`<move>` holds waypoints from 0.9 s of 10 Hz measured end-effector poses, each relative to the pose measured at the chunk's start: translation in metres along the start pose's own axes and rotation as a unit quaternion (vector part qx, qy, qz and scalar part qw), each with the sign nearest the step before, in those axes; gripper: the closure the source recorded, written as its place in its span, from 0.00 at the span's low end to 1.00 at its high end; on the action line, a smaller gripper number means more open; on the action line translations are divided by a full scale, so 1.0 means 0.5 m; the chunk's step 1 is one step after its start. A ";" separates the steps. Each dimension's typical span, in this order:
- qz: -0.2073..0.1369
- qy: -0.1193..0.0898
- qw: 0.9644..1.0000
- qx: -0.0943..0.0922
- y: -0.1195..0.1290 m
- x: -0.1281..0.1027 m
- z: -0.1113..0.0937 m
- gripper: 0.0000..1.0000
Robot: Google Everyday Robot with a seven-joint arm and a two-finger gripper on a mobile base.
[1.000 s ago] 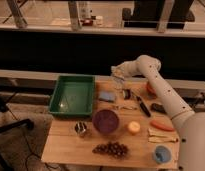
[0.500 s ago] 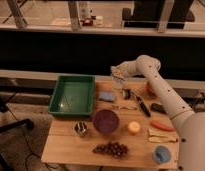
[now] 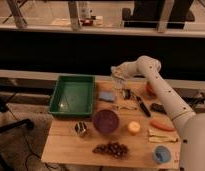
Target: Place towel in paper cup
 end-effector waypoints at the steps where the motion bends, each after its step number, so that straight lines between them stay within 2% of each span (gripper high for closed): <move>1: 0.002 0.000 1.000 -0.001 0.000 -0.001 0.002 0.33; 2: 0.005 0.002 1.000 -0.002 0.001 0.001 0.002 0.24; 3: 0.006 0.003 1.000 -0.002 0.002 0.003 0.001 0.20; 6: 0.009 0.004 1.000 -0.005 -0.001 0.002 0.000 0.20; 8: 0.011 0.004 1.000 -0.007 0.001 0.000 0.004 0.29; 9: 0.016 0.007 1.000 -0.007 0.012 0.016 0.000 0.40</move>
